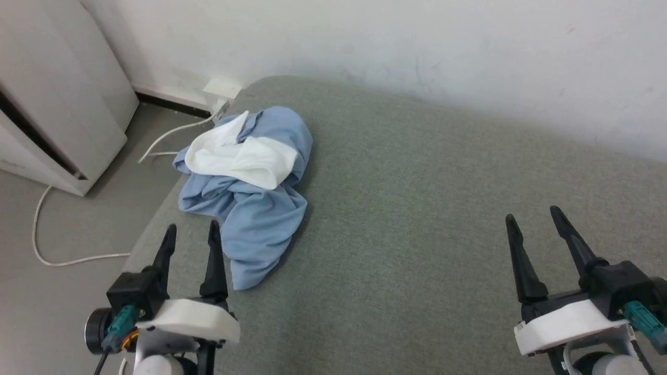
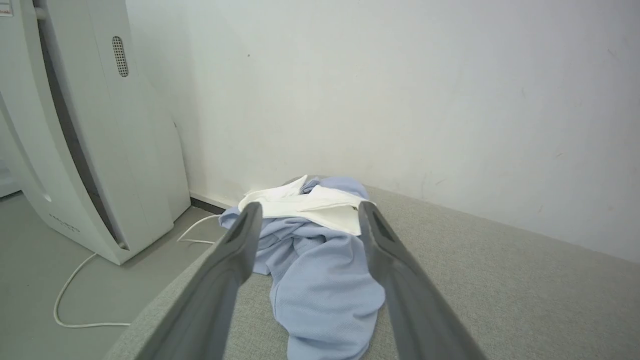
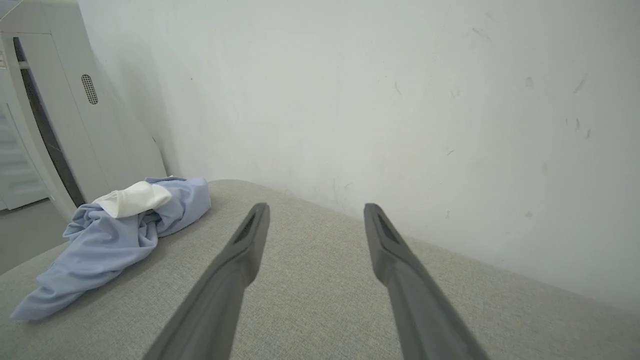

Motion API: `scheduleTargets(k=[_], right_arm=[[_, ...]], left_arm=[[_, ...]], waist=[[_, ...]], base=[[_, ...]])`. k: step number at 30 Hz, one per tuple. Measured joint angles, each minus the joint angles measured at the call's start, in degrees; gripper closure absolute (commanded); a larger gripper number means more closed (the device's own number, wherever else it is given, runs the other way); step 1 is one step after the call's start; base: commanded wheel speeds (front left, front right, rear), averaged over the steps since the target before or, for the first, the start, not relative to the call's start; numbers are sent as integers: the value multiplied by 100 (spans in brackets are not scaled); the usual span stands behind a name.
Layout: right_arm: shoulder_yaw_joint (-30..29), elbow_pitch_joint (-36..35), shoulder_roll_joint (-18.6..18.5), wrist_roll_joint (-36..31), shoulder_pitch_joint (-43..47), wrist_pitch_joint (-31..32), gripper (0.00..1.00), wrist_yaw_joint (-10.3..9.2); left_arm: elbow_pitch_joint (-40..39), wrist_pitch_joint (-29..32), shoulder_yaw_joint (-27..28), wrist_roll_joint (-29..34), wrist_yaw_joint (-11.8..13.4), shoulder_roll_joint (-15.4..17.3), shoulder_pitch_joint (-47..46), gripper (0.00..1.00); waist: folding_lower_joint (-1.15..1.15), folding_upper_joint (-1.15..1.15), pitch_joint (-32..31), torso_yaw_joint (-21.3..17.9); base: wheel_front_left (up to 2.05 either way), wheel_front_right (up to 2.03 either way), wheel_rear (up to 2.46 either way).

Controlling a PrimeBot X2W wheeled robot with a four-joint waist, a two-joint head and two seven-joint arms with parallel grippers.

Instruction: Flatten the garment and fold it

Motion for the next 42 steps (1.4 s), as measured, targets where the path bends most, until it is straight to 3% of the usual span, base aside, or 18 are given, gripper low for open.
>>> scheduleTargets(k=[9,16,24,30,35,36,37,38,39,42], right_arm=[[122,-146,1,-1,-155,2,0,0],[203,-178,2,0,-321,-60,0,0],[241,-74,3,115,-475,-256,0,0],[258,75,3,270,-605,-400,0,0],[279,175,3,315,-702,-500,0,0],[283,191,3,339,-709,-505,0,0],[291,210,3,357,-717,-513,0,0],[301,225,3,361,-726,-523,0,0],[312,240,3,365,-743,-550,0,0],[337,282,4,387,-797,-572,0,0]], left_arm=[[118,-114,-29,-202,-48,-2,-761,0],[937,-107,172,-446,-339,67,-1815,0],[2408,1221,236,-870,-512,779,-2863,0],[3561,2461,246,-1165,-533,1151,-3253,0],[4081,3195,127,-1215,-527,1313,-3511,0],[4157,3362,93,-1225,-527,1345,-3584,10],[4218,3539,70,-1250,-527,1381,-3660,38],[4267,3699,54,-1291,-527,1415,-3742,73],[4307,3815,32,-1312,-527,1446,-3813,100],[4385,4018,-23,-1397,-541,1488,-3927,100]], waist=[[1,0,330,-32],[1,0,627,-315],[0,0,949,-785],[0,0,1220,-1079],[0,0,1418,-1231],[0,0,1450,-1246],[0,0,1478,-1259],[0,0,1504,-1268],[-1,0,1525,-1271],[0,0,1551,-1255]], base=[[0,0,0],[0,0,0],[0,0,0],[0,0,0],[0,0,0],[0,0,0],[0,0,0],[0,0,0],[0,0,0],[0,0,0]])
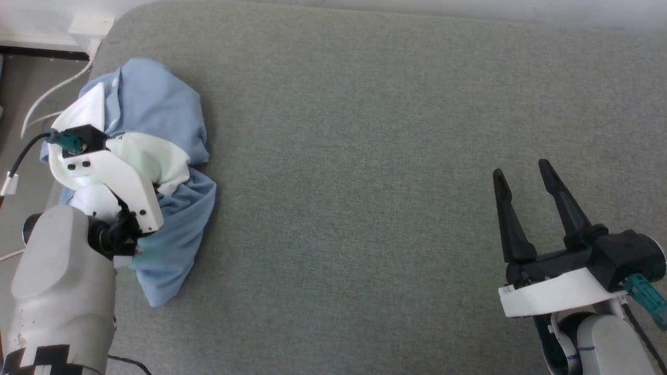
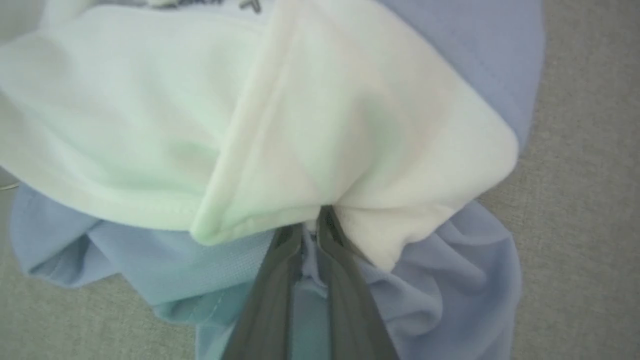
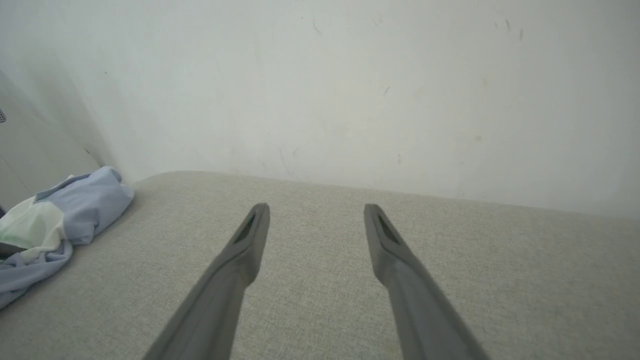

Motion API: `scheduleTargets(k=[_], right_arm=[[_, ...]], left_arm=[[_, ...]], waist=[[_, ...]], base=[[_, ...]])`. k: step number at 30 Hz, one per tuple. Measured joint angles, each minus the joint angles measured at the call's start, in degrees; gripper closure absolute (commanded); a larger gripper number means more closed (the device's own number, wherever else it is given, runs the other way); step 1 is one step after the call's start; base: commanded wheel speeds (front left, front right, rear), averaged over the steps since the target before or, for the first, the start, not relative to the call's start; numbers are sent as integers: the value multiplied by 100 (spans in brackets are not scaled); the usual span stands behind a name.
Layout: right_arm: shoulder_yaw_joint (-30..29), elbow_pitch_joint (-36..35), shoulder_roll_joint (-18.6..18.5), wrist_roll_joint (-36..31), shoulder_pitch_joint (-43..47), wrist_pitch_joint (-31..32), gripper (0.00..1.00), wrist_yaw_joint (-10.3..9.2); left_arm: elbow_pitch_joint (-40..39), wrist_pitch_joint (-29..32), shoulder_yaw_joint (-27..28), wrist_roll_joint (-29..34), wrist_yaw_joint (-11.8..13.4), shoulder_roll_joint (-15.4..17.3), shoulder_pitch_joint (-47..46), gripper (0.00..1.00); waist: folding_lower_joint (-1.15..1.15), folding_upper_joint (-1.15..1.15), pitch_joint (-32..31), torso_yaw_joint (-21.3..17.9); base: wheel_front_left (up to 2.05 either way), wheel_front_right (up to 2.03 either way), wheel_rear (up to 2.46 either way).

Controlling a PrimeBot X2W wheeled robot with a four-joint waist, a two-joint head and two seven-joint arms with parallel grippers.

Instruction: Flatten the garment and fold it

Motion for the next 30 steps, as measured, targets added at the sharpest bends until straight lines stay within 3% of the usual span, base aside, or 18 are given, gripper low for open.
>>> scheduleTargets(k=[6,10,18,22,30], right_arm=[[5,91,2,77,-3,-88,0,0],[-24,114,3,163,9,-151,0,0],[-129,151,3,287,210,-236,0,0],[-202,123,4,316,355,-244,0,0],[-398,-93,5,316,634,-124,0,-1]], left_arm=[[79,-357,-85,-25,36,37,-23,100],[0,-1184,-99,77,216,164,-42,100],[-349,-3317,-260,423,160,358,-452,100],[-604,-4064,-345,600,170,388,-463,100],[-1267,-4490,-667,681,157,-8,-446,100]], waist=[[0,0,-121,68],[0,0,-293,125],[-1,0,-784,242],[-1,0,-1073,229],[-2,0,-1468,-105]], base=[[0,0,0],[0,0,0],[0,0,0],[0,0,0],[0,0,0]])
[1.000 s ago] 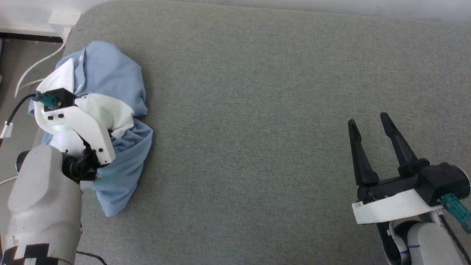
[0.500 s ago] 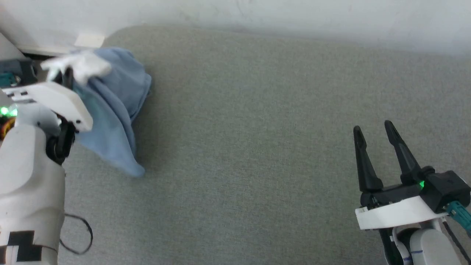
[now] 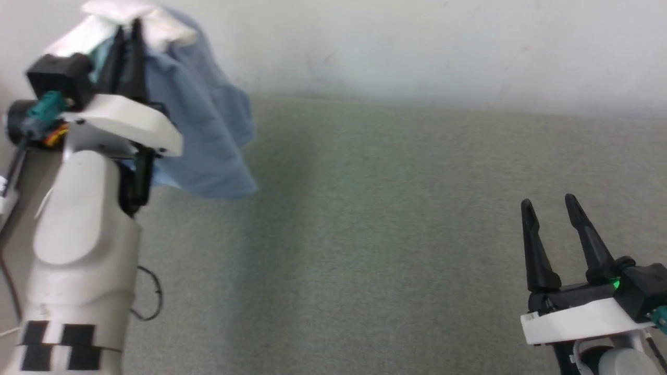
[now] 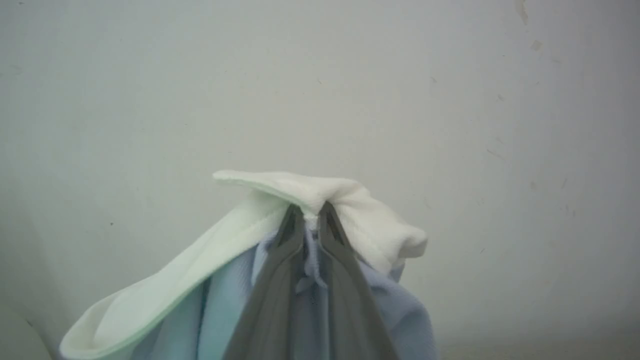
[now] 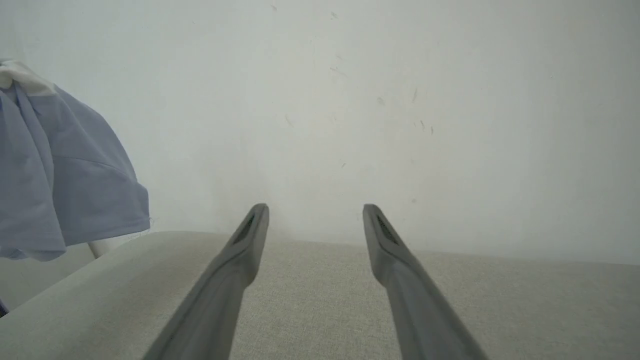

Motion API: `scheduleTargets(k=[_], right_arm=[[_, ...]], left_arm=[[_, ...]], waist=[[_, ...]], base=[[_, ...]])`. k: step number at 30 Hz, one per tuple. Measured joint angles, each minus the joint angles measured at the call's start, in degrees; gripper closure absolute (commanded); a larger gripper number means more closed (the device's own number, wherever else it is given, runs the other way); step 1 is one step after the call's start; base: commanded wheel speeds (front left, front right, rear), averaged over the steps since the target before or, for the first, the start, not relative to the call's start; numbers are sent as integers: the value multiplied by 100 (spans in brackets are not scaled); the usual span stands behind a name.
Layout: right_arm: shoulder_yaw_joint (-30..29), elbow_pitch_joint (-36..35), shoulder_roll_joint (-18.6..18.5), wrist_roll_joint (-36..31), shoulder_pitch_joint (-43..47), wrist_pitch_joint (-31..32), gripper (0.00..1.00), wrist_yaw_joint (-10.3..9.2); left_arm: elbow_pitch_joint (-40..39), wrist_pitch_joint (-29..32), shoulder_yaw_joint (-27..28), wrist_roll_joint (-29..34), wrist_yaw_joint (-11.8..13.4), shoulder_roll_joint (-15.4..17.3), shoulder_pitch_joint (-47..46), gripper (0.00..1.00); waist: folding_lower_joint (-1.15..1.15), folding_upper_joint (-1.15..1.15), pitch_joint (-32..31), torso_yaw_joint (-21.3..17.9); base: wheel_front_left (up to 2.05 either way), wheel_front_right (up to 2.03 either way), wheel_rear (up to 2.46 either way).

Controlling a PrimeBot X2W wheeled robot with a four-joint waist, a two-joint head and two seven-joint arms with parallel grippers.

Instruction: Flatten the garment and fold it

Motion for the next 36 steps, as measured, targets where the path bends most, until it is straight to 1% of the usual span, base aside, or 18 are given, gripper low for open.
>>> scheduleTargets(k=[6,11,16,19,21,22,23,24,27,30,33,36], right_arm=[[-84,-162,2,1,105,107,0,0],[-176,-196,-2,40,145,152,0,-1],[-241,-187,-1,98,196,151,0,-1],[-244,-178,-2,126,202,147,0,-1],[-258,-142,-3,153,199,133,0,-1],[-252,-130,-3,153,199,132,0,-1],[-250,-122,-3,153,197,129,0,-1],[-242,-114,-3,152,194,120,0,-1],[-211,-93,-1,149,181,93,0,-1],[-213,-82,-2,144,180,93,0,-1],[-224,-60,-2,135,181,93,0,-1],[-230,-58,-1,131,183,94,0,-1]], left_arm=[[-634,-16,-301,-69,-32,-553,346,100],[-1112,129,-600,-231,-41,-1037,854,100],[-1389,375,-1004,-504,12,-1319,2090,100],[-1298,555,-1329,-703,98,-1422,2984,100],[-1184,569,-1540,-731,131,-1441,3403,100],[-1122,590,-1637,-755,131,-1447,3533,95],[-1067,548,-1722,-747,157,-1452,3624,13],[-1035,461,-1793,-716,183,-1458,3664,0],[-1024,133,-1927,-686,211,-1467,3683,0],[-1237,-122,-1981,-612,229,-1469,3672,0],[-1667,-223,-1918,-454,319,-1483,3578,0],[-2253,-229,-1633,-237,468,-1493,3485,0]], waist=[[1,0,-113,-526],[1,0,-115,-1018],[1,0,-52,-1472],[1,0,25,-1674],[1,0,109,-1750],[1,0,151,-1771],[2,0,191,-1781],[2,0,222,-1783],[1,0,247,-1731],[2,0,222,-1633],[1,0,168,-1495],[1,0,122,-1348]], base=[[0,0,0],[0,0,0],[0,0,0],[0,0,0],[0,0,0],[0,0,0],[0,0,0],[0,0,0],[0,0,0],[0,0,0],[0,0,0],[0,0,0]])
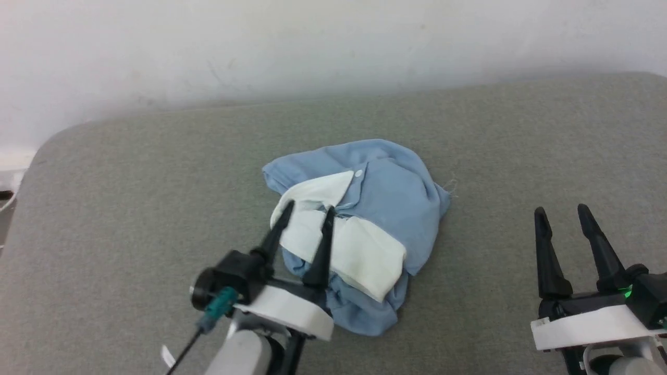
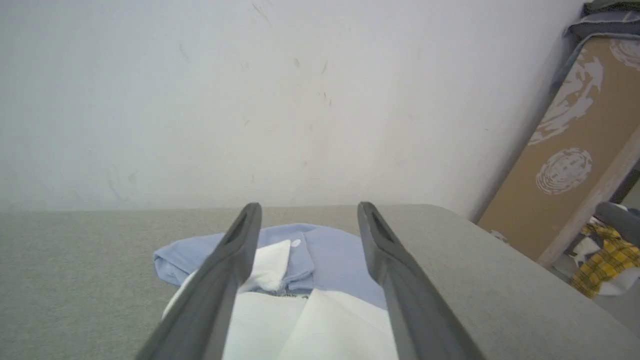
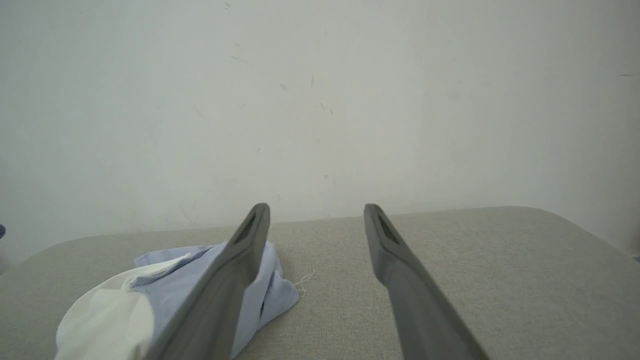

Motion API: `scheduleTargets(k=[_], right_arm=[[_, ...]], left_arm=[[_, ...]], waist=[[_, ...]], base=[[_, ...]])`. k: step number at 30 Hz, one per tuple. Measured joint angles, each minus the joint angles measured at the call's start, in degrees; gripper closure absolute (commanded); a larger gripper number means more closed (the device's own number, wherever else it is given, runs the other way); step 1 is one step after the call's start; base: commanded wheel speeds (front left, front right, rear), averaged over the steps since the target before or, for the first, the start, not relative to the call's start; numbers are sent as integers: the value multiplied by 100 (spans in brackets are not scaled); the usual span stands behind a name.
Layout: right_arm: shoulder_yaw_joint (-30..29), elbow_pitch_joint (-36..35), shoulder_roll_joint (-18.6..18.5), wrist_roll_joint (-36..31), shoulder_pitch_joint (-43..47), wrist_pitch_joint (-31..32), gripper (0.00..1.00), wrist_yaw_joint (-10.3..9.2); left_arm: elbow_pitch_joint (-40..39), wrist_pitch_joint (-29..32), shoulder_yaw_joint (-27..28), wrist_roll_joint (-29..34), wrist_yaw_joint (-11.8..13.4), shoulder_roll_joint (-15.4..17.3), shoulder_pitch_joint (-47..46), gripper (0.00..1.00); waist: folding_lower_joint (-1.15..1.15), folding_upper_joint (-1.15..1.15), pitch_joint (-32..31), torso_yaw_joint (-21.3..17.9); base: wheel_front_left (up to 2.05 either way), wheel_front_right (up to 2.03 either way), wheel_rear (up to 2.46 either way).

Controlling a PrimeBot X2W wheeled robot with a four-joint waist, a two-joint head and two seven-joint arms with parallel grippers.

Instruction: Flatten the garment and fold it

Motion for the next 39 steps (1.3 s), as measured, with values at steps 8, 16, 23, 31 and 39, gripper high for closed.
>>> scheduleTargets(k=[8,16,23,31,39], right_arm=[[41,-19,1,-74,12,59,0,0],[120,-35,0,-133,140,294,0,0],[502,152,-5,-233,217,1165,0,-3],[2081,543,-427,42,-560,2742,0,-4],[3326,962,-1147,624,-1317,4085,0,0]], left_arm=[[-673,-3,1058,376,398,232,251,0],[-765,-3,1802,381,653,575,1018,0],[-828,-3,1804,400,701,626,1313,0],[-859,0,1657,402,697,575,1280,0],[-775,-2,1544,416,686,456,1135,0]], waist=[[0,0,-127,276],[0,0,-288,316],[0,0,-375,396],[0,0,-331,645],[0,0,-220,919]], base=[[0,0,0],[0,0,0],[0,0,0],[0,0,0],[0,0,0]])
